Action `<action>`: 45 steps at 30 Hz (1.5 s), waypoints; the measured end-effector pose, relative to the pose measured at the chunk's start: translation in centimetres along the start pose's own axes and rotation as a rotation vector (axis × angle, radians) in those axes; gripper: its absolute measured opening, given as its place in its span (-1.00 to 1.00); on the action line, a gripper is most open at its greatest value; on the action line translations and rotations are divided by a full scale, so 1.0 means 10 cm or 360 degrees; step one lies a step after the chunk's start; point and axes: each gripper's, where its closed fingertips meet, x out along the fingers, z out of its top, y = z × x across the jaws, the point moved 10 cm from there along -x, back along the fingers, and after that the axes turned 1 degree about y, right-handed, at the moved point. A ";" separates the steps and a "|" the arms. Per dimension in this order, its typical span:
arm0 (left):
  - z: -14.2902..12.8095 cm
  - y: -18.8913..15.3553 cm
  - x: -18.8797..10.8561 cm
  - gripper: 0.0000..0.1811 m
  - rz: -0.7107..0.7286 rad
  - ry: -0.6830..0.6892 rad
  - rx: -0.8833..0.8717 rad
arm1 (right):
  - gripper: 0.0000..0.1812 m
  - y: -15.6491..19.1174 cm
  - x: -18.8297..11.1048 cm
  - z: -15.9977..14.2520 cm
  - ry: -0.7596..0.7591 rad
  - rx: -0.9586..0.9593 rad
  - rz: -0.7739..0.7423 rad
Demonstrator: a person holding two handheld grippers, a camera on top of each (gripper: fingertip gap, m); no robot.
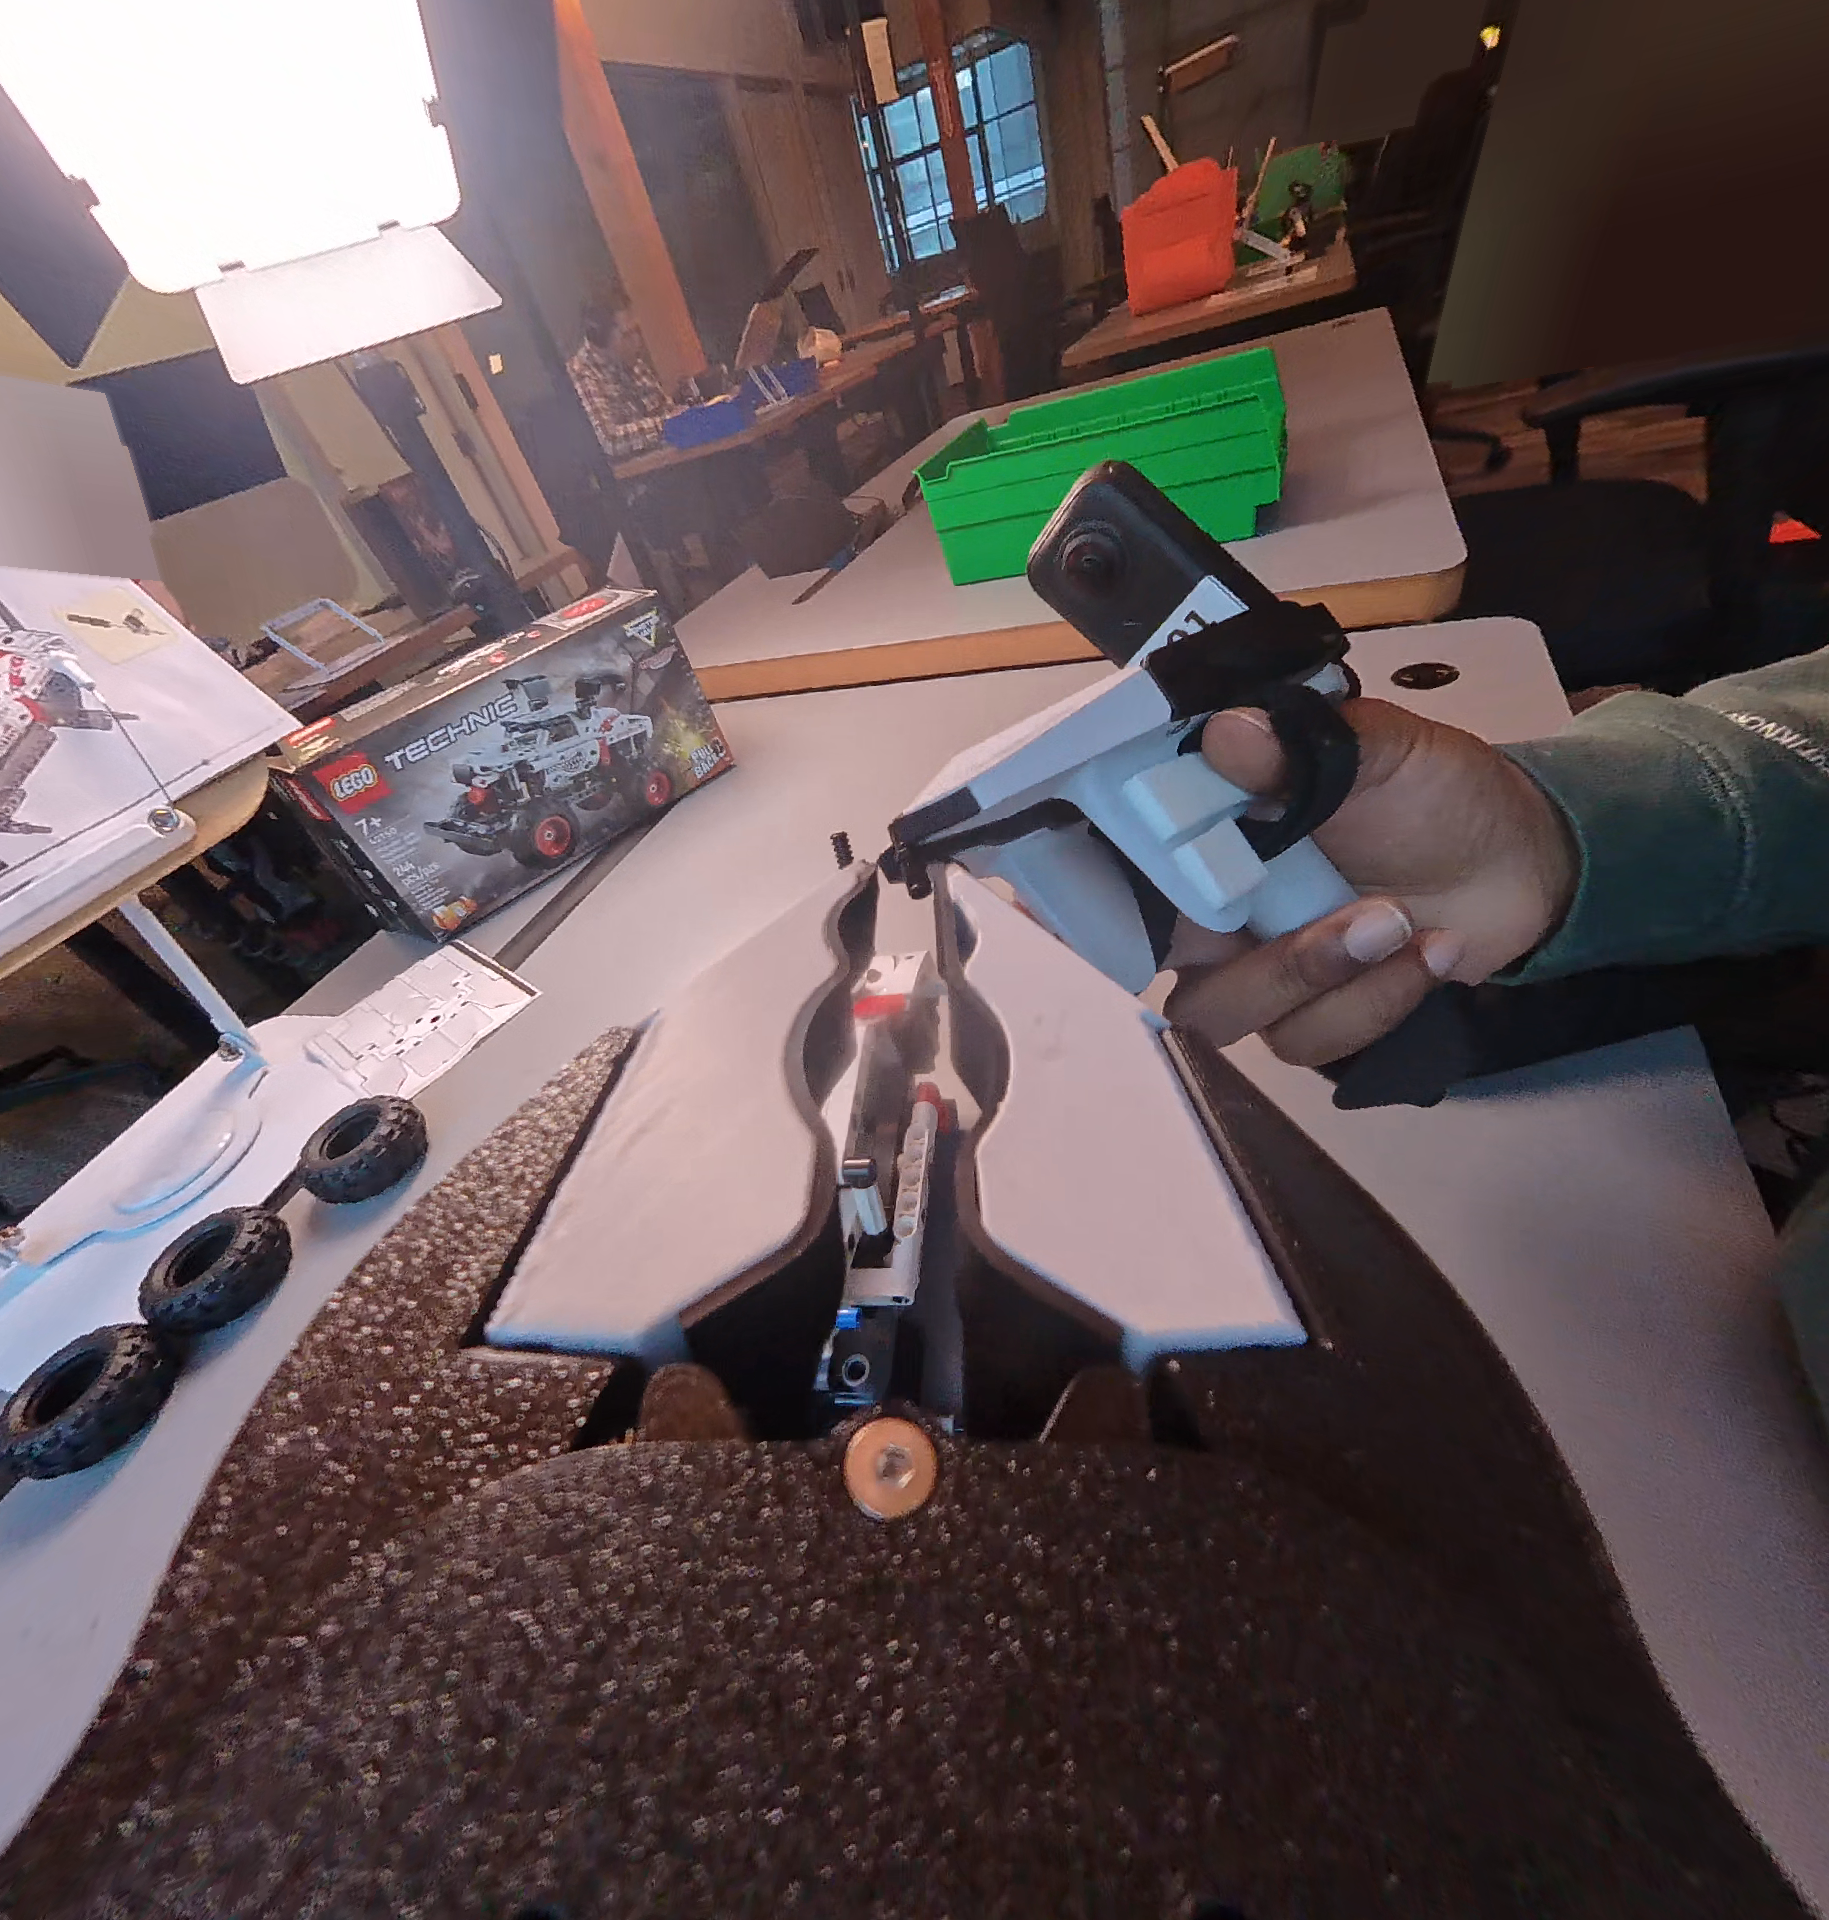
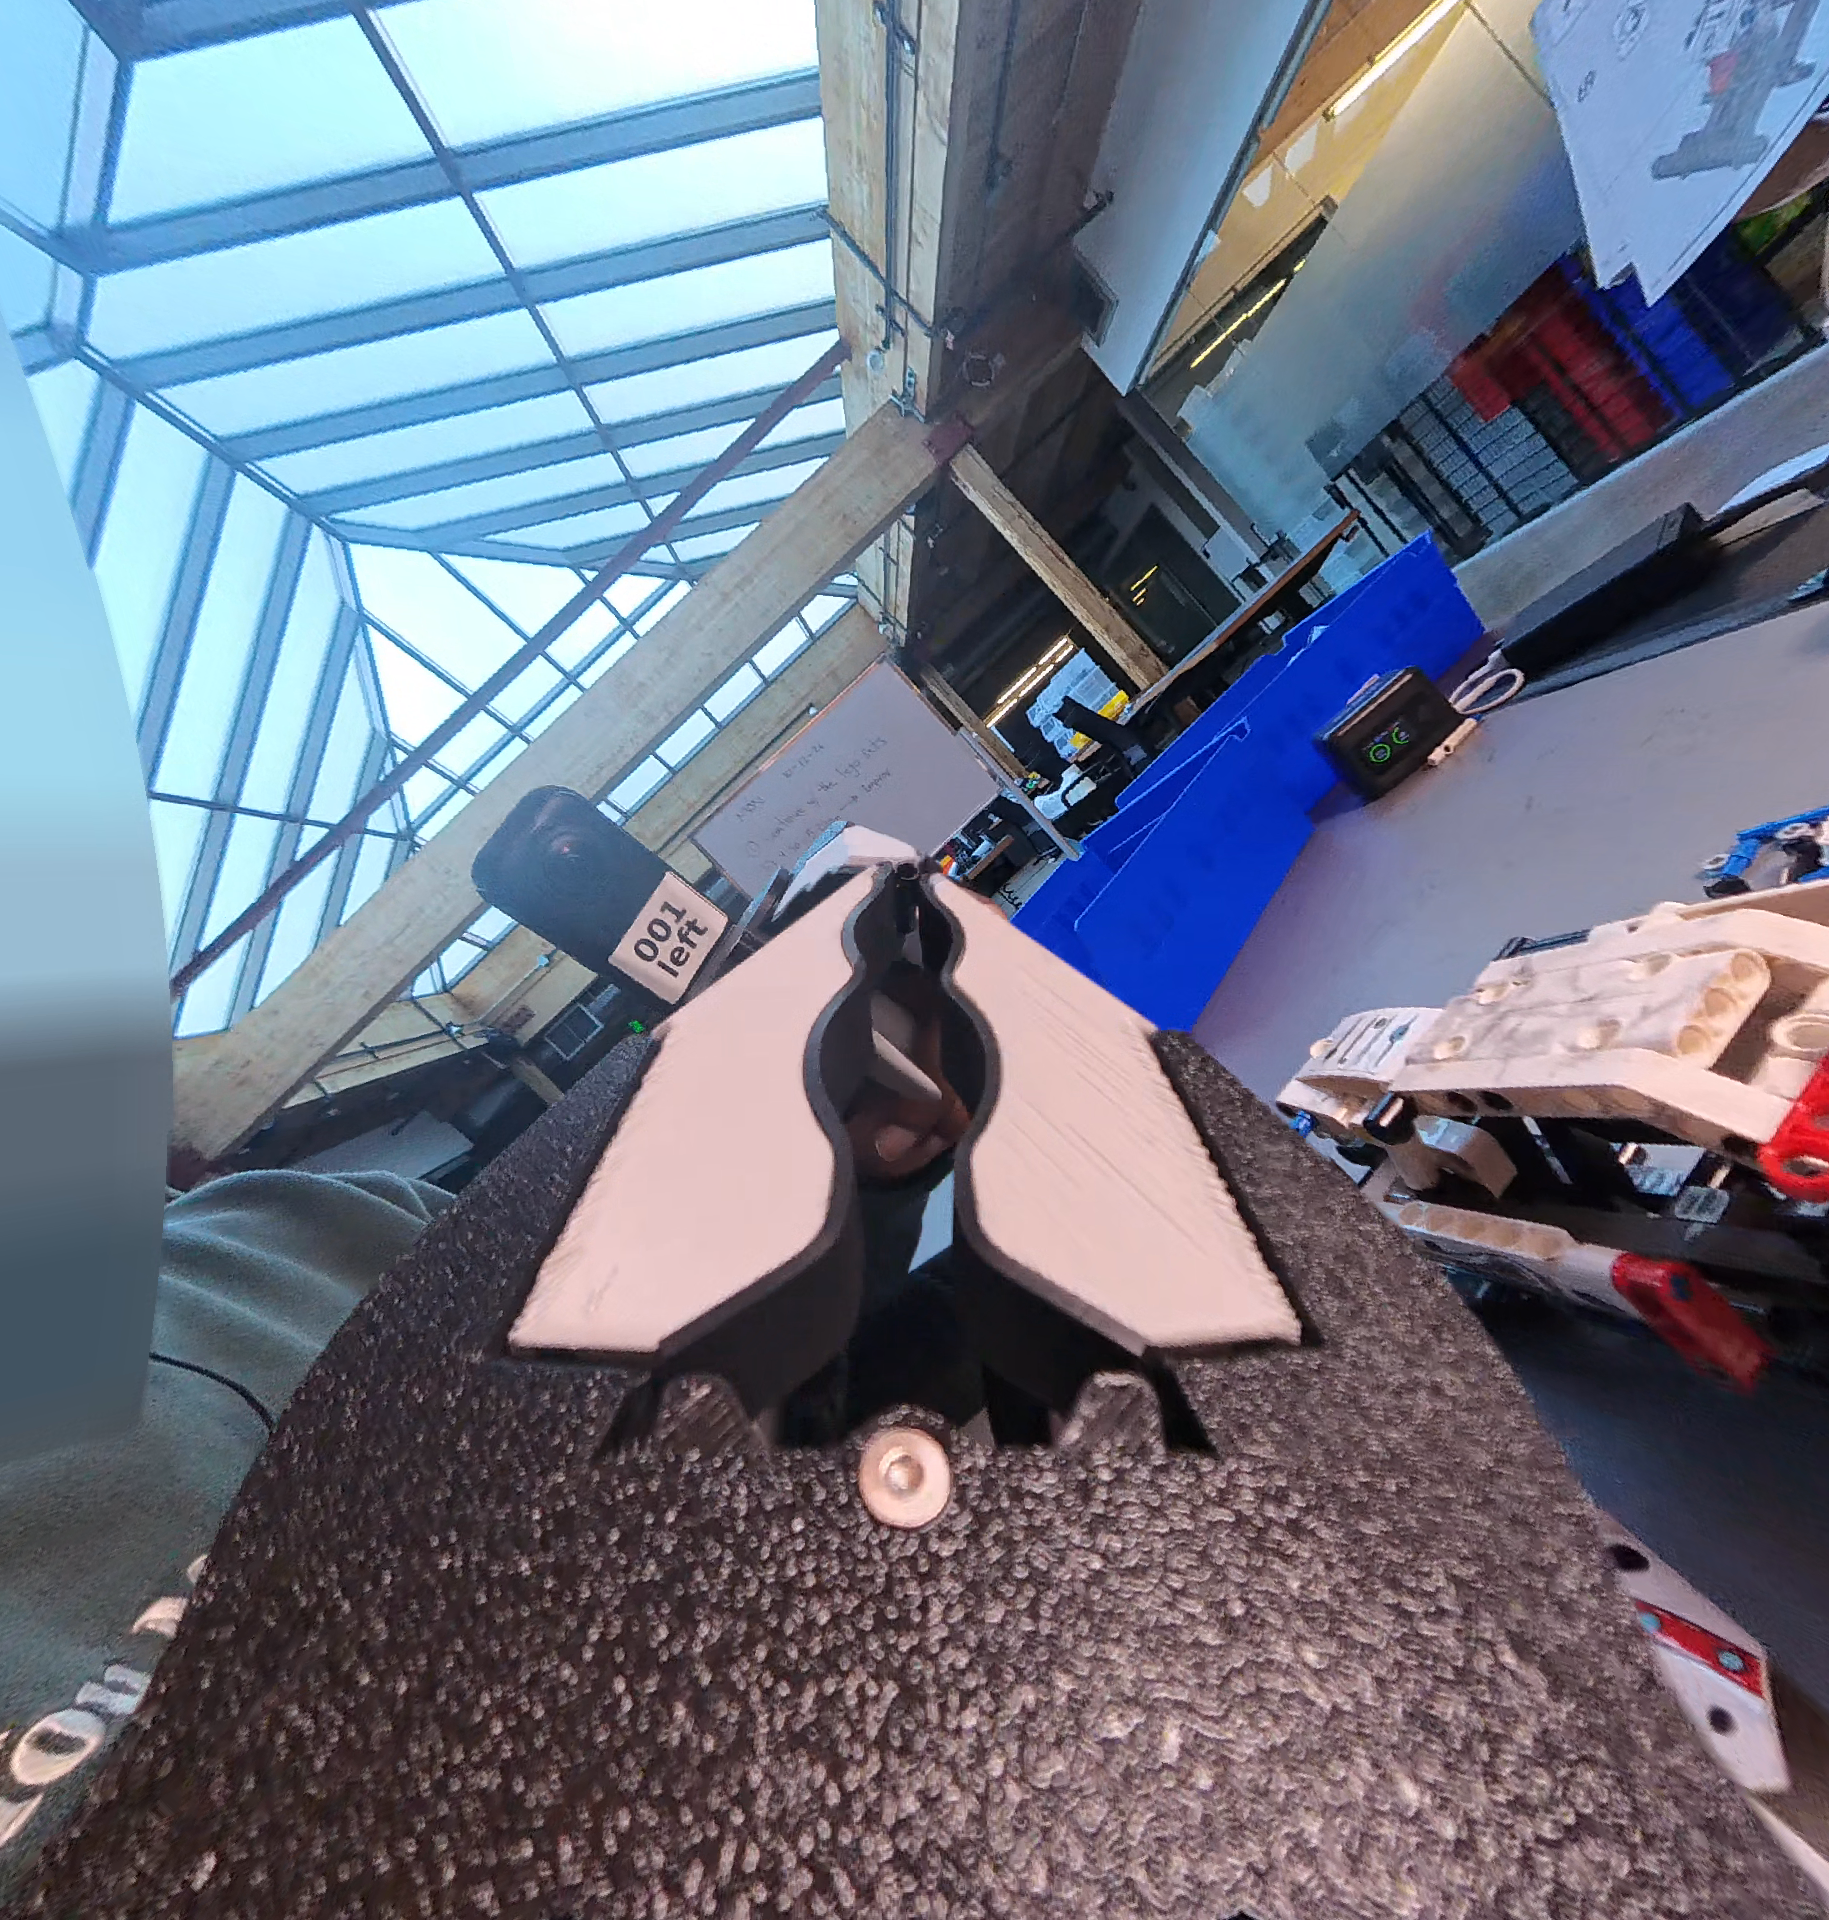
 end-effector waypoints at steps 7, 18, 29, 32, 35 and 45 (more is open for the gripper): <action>-0.02 0.00 0.02 -0.95 0.0025 0.0037 0.0020 | -0.96 0.00 0.02 -0.02 0.0003 -0.0049 -0.0025; -0.24 0.11 0.01 -0.18 -0.0343 0.0000 -0.0560 | -0.96 -0.02 -0.06 -0.01 0.0050 -0.0245 -0.0154; -0.59 0.34 -0.62 -1.00 -0.0105 0.0025 -0.0516 | -0.96 0.06 -0.09 -0.05 0.0173 -0.0549 -0.0215; -0.63 0.35 -0.73 -1.00 0.0015 0.0068 -0.0469 | -0.96 0.10 -0.01 -0.11 0.0248 -0.0634 -0.0206; -0.72 0.31 -0.76 -0.99 0.0055 0.0227 -0.0475 | -0.96 0.16 0.06 -0.18 0.0322 -0.0741 -0.0198; -0.91 0.29 -1.05 -1.00 0.0049 -0.0061 -0.1039 | -0.96 0.24 0.19 -0.34 0.0444 -0.0874 -0.0196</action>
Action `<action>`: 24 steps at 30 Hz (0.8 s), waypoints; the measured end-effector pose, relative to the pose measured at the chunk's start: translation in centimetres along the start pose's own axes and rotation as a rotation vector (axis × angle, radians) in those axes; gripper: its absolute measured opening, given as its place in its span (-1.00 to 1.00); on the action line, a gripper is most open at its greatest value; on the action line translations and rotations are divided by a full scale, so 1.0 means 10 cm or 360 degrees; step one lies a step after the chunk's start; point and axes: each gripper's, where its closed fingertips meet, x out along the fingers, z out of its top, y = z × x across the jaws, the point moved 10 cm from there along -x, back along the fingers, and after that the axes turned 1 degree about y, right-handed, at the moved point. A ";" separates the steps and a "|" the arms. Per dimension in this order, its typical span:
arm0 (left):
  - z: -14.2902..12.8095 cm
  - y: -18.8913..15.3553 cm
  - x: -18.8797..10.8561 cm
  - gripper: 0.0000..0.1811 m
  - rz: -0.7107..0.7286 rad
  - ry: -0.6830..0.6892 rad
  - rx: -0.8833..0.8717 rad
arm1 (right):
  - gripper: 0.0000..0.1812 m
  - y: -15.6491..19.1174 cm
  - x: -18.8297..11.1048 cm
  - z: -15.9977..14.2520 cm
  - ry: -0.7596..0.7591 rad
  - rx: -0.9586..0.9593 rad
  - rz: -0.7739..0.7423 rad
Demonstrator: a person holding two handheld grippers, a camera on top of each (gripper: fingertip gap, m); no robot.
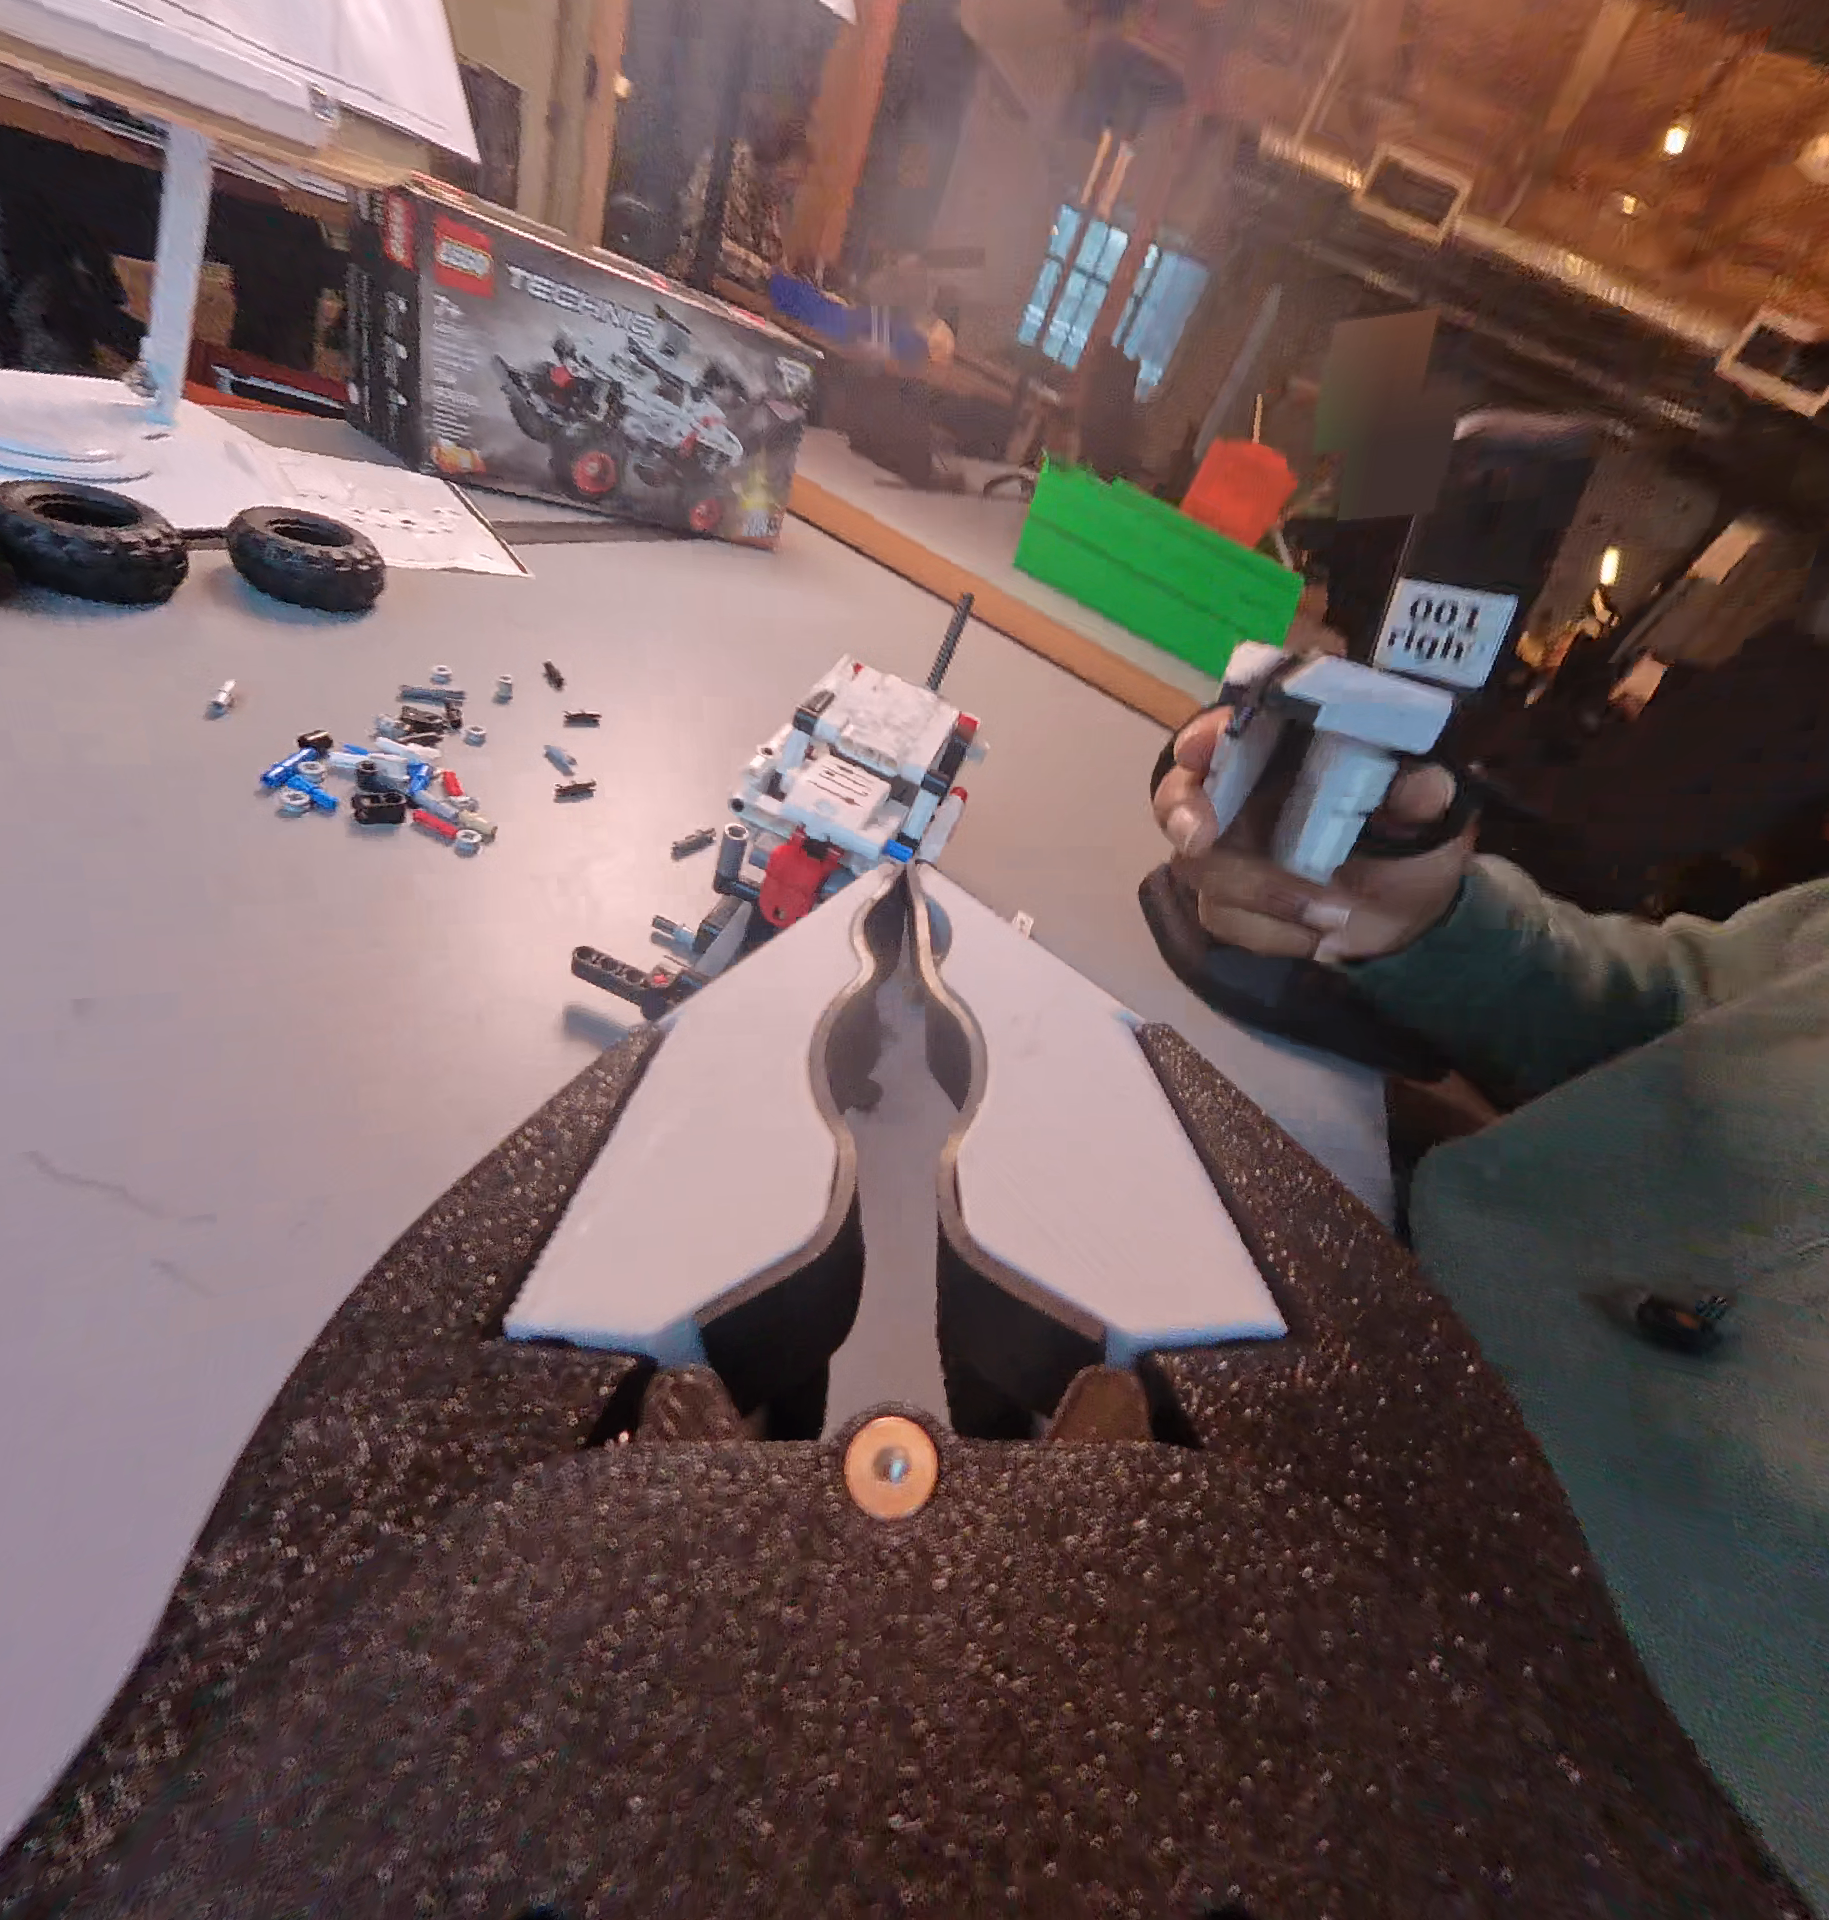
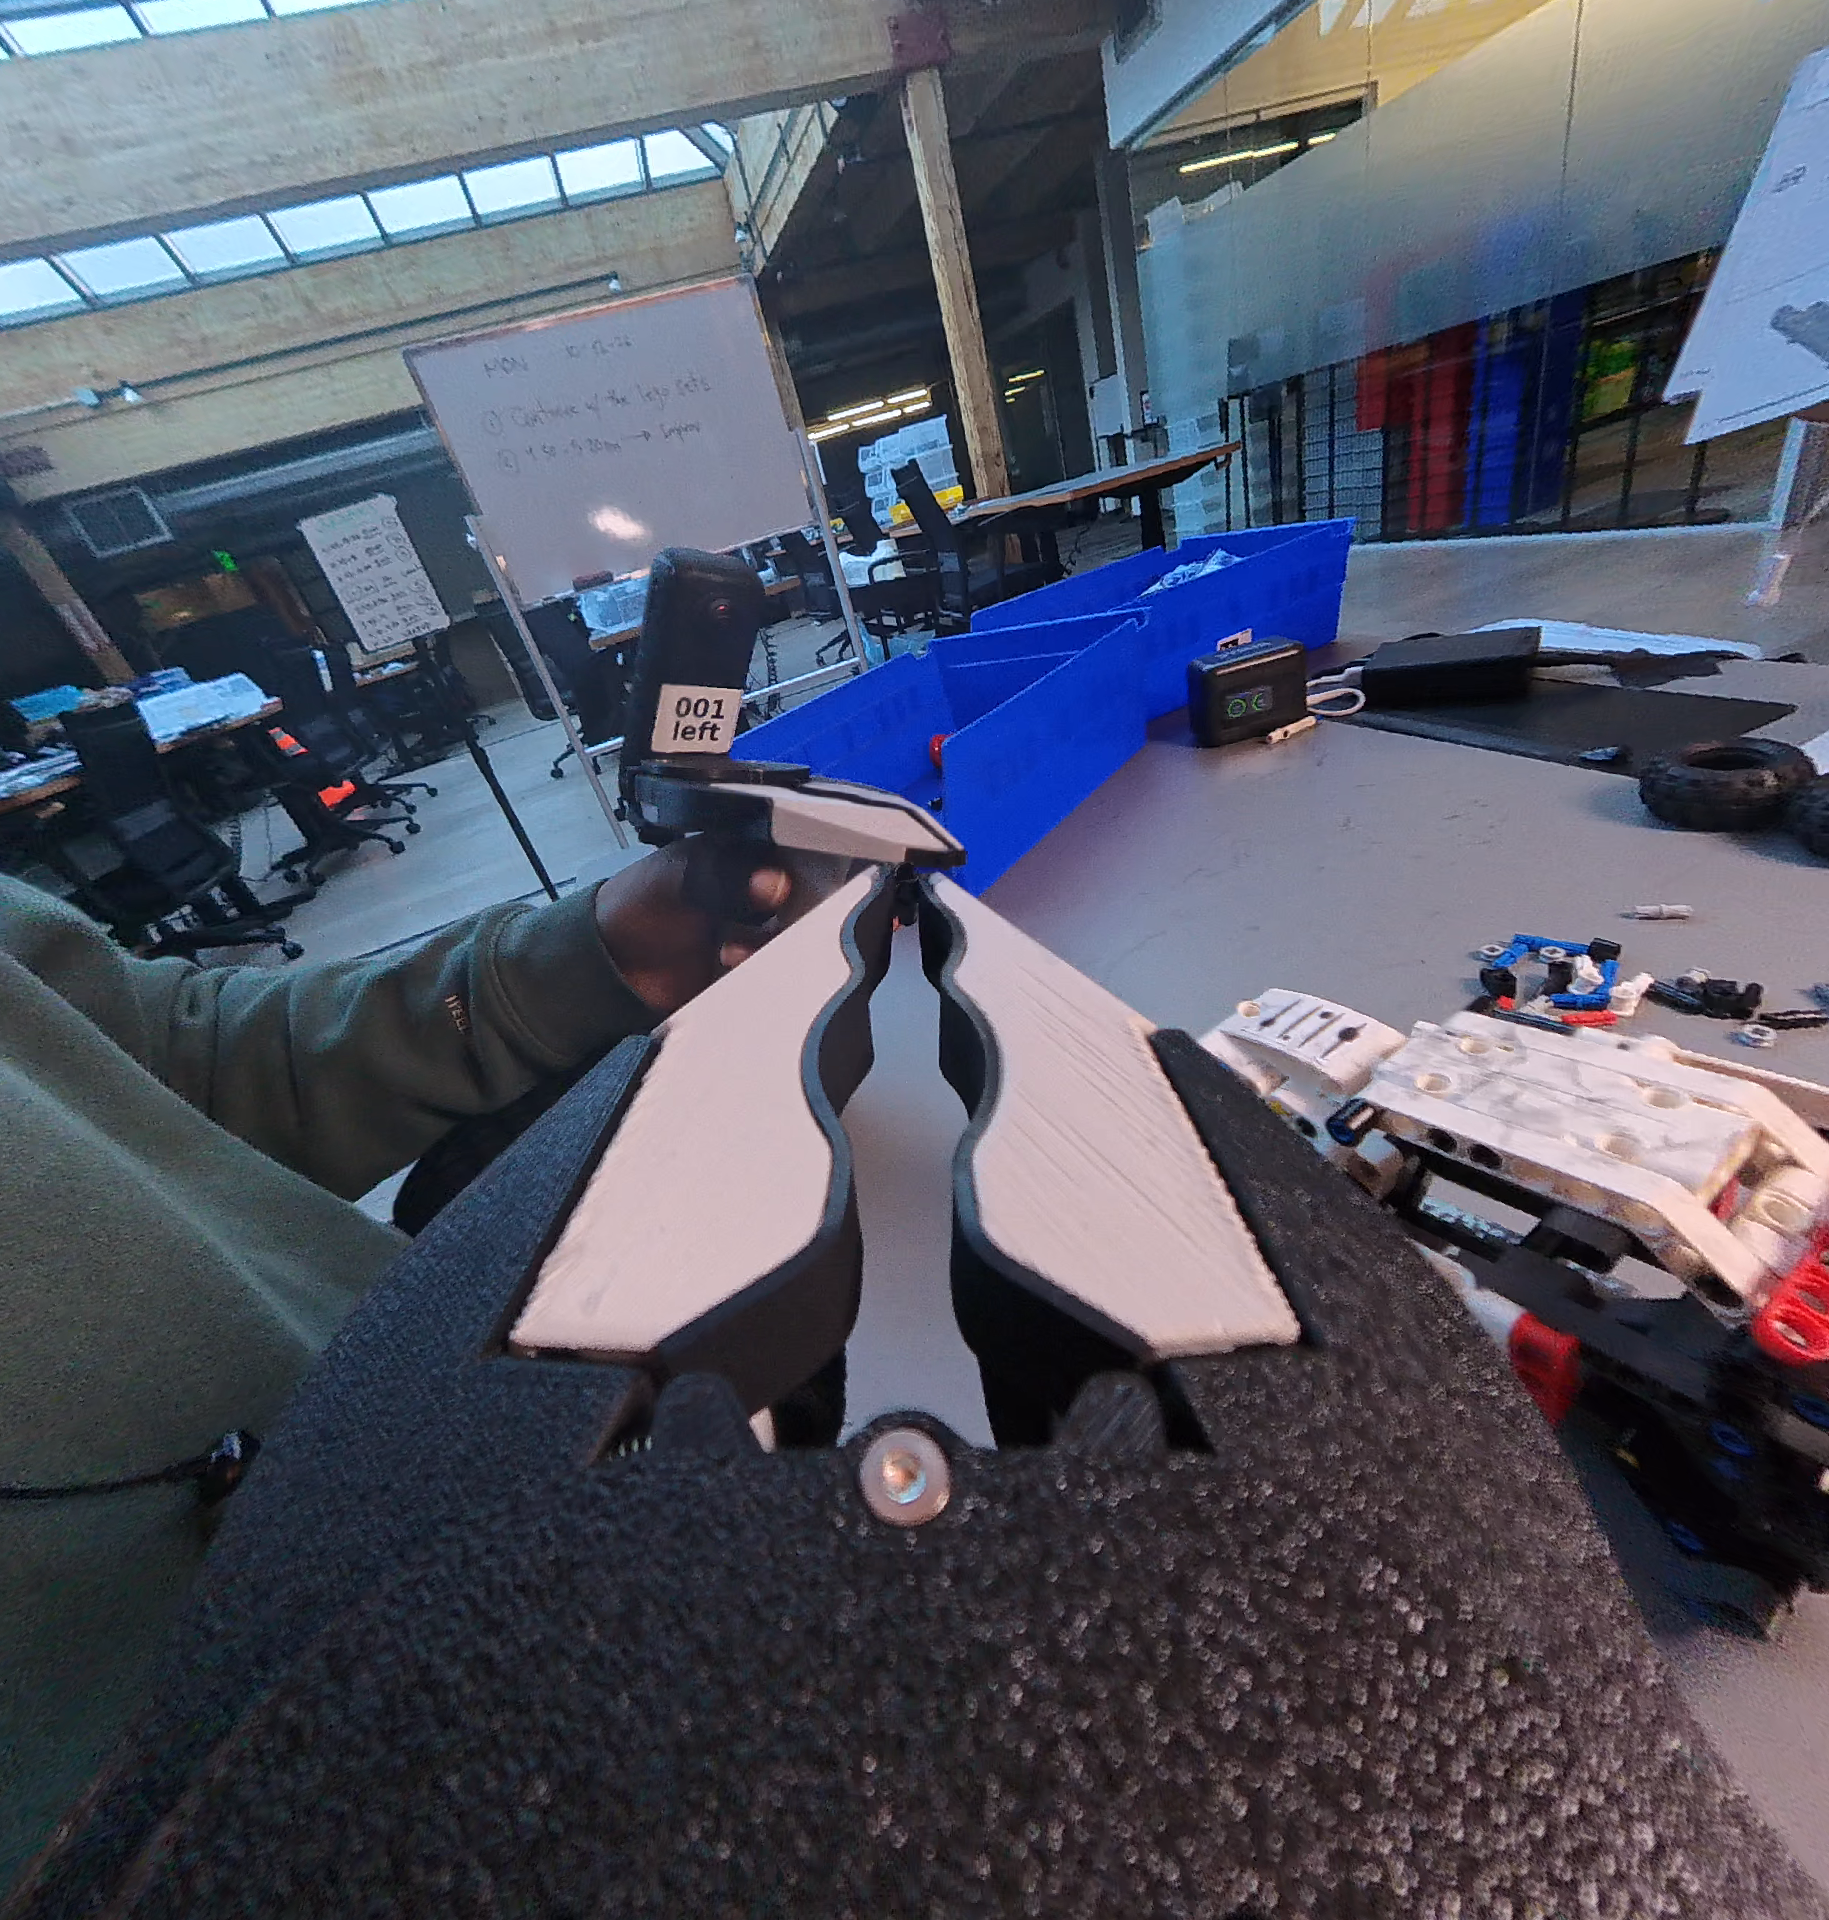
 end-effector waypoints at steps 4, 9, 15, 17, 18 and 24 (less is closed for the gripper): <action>0.09 0.09 -0.15 -1.00 -0.0031 -0.0218 -0.0223 | -0.96 0.07 0.09 0.00 0.0017 -0.0041 0.0033; 0.03 0.19 -0.19 -1.00 -0.0310 -0.0258 -0.0487 | -0.96 0.12 0.14 -0.01 0.0026 -0.0079 0.0044; 0.08 -0.09 -0.13 -1.00 -0.0506 -0.0199 -0.0128 | -0.96 0.11 0.15 -0.03 0.0025 -0.0073 0.0050; 0.06 -0.21 -0.06 -1.00 -0.0443 -0.0139 0.0036 | -0.96 0.12 0.17 -0.02 -0.0004 -0.0031 0.0058; 0.05 -0.27 -0.01 -1.00 -0.0355 -0.0110 0.0138 | -0.96 0.12 0.19 -0.01 -0.0034 0.0011 0.0058; 0.12 -0.63 0.21 -0.82 -0.0157 -0.0058 0.0501 | -0.96 0.16 0.27 0.02 -0.0158 0.0220 0.0108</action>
